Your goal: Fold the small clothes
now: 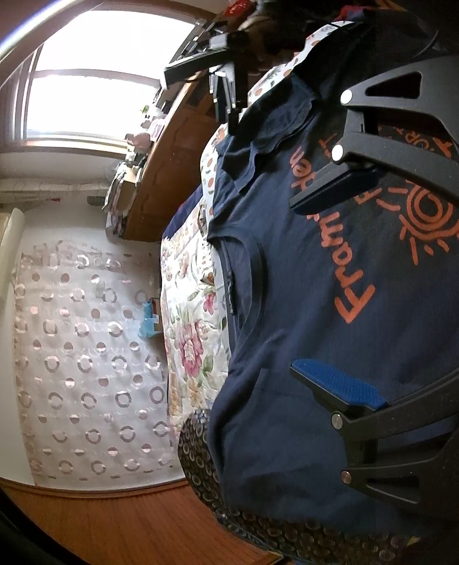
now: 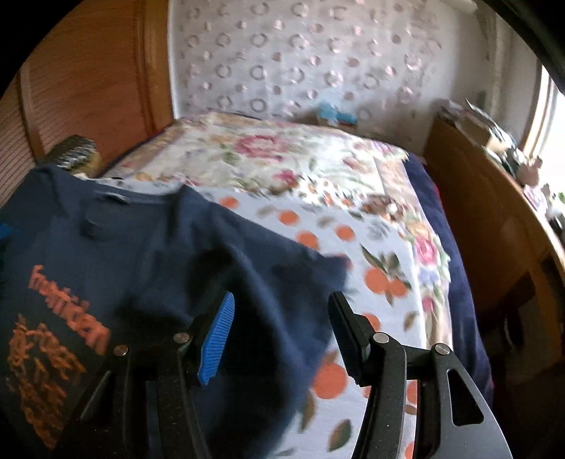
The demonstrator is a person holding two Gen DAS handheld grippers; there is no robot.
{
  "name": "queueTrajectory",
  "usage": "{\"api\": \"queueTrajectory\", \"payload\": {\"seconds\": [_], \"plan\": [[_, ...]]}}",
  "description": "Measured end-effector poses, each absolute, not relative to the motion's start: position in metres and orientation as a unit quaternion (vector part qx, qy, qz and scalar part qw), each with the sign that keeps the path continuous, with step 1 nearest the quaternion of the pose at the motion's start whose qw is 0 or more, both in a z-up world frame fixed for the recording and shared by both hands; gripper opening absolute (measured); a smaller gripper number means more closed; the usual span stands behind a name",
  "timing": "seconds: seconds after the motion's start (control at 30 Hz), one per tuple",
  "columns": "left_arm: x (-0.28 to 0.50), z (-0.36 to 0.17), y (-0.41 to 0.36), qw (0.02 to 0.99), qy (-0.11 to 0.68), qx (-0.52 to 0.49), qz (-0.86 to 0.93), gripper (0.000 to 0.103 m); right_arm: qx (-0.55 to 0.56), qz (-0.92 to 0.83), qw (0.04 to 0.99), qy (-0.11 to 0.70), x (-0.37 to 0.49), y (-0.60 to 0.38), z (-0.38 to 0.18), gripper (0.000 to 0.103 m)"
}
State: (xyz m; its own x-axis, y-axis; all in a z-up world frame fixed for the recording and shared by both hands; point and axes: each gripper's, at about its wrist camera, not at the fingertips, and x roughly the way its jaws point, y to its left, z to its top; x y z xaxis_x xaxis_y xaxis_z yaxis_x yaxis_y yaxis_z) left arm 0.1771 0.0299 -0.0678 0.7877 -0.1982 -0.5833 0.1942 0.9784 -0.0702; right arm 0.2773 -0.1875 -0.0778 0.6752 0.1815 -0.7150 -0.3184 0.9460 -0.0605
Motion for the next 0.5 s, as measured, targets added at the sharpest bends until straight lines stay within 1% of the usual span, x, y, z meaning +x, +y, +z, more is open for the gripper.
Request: {"api": "queueTrajectory", "payload": {"seconds": [0.2, 0.37, 0.5], "plan": [[0.175, -0.052, 0.054, 0.948, 0.311, 0.002, -0.067, 0.084, -0.072, 0.126, 0.908, 0.393, 0.293, -0.192, -0.083, 0.057], [0.175, -0.037, 0.084, 0.95, 0.311, 0.015, -0.016, 0.084, -0.07, 0.135, 0.91, 0.387, 0.295, -0.187, -0.081, 0.057], [0.178, -0.028, 0.112, 0.95, 0.313, 0.002, 0.005, 0.084, -0.065, 0.139, 0.909, 0.387, 0.299, -0.195, -0.085, 0.057]]}}
